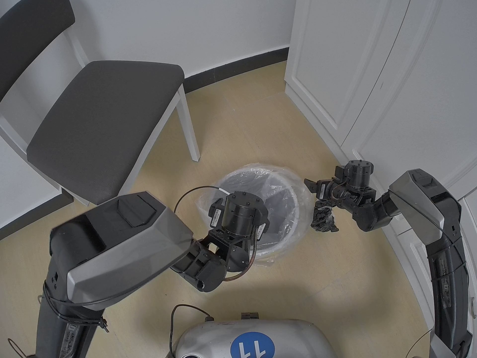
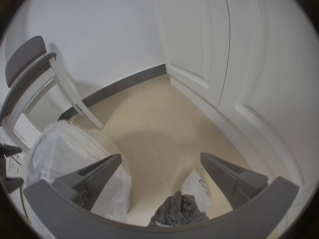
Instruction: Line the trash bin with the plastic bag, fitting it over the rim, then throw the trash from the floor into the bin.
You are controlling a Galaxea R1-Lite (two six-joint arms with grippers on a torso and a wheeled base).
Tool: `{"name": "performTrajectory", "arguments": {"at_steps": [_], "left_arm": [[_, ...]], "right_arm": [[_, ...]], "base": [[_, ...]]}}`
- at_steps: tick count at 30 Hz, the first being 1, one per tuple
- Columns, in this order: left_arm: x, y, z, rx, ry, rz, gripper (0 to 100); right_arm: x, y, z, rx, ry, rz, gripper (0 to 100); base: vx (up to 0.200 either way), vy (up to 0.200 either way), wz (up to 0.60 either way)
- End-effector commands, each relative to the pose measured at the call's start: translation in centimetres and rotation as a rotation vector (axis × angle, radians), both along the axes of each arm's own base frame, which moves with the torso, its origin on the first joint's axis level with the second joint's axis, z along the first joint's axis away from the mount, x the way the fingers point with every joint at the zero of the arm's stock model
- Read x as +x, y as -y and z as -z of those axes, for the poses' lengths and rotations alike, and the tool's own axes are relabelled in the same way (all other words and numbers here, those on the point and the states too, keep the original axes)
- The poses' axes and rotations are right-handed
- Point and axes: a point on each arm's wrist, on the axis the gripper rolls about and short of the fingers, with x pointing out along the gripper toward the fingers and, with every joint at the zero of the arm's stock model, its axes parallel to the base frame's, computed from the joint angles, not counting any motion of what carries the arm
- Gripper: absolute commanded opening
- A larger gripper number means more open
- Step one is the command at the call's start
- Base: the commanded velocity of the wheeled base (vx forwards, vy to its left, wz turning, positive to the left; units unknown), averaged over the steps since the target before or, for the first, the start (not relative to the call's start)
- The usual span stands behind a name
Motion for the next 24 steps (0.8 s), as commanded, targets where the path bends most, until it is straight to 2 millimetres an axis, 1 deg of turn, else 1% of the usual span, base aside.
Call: {"name": "performTrajectory", "arguments": {"at_steps": [1,4,7,9,10,14,16,18,21,24], "left_arm": [[0.1,-0.5,-1.6,-0.023,0.026,-0.008,100],[0.2,-0.6,-1.8,-0.027,0.03,-0.011,100],[0.5,-0.9,-2.0,-0.031,0.035,-0.021,100],[0.5,-0.9,-2.0,-0.031,0.035,-0.021,100],[0.8,-1.1,-1.9,-0.029,0.034,-0.026,100],[1.4,-1.9,-1.8,-0.025,0.033,-0.044,100],[1.5,-2.0,-1.8,-0.021,0.031,-0.048,100],[1.5,-2.4,-1.6,-0.017,0.024,-0.055,100],[1.4,-2.5,-1.7,-0.016,0.023,-0.055,100],[1.4,-2.4,-1.6,-0.008,0.021,-0.053,100]], "right_arm": [[0.5,0.4,1.6,-0.014,-0.045,0.017,100],[0.7,0.4,2.0,-0.019,-0.049,0.031,100],[0.7,-0.2,2.4,-0.018,-0.053,0.021,100],[0.7,-0.2,2.4,-0.018,-0.053,0.021,100],[0.5,-1.2,2.3,-0.008,-0.049,0.002,100],[0.1,-2.8,2.4,0.008,-0.052,-0.028,100],[0.0,-3.2,2.4,0.015,-0.055,-0.035,100],[-0.2,-3.9,2.9,0.021,-0.067,-0.045,100],[-0.3,-4.2,3.1,0.023,-0.07,-0.052,100],[-0.3,-4.1,3.1,0.023,-0.072,-0.049,100]], "base": [[0.0,0.0,0.0],[0.0,0.0,0.0],[0.0,0.0,0.0],[0.0,0.0,0.0],[0.0,0.0,0.0],[0.0,0.0,0.0],[0.0,0.0,0.0],[0.0,0.0,0.0],[0.0,0.0,0.0],[0.0,0.0,0.0]]}}
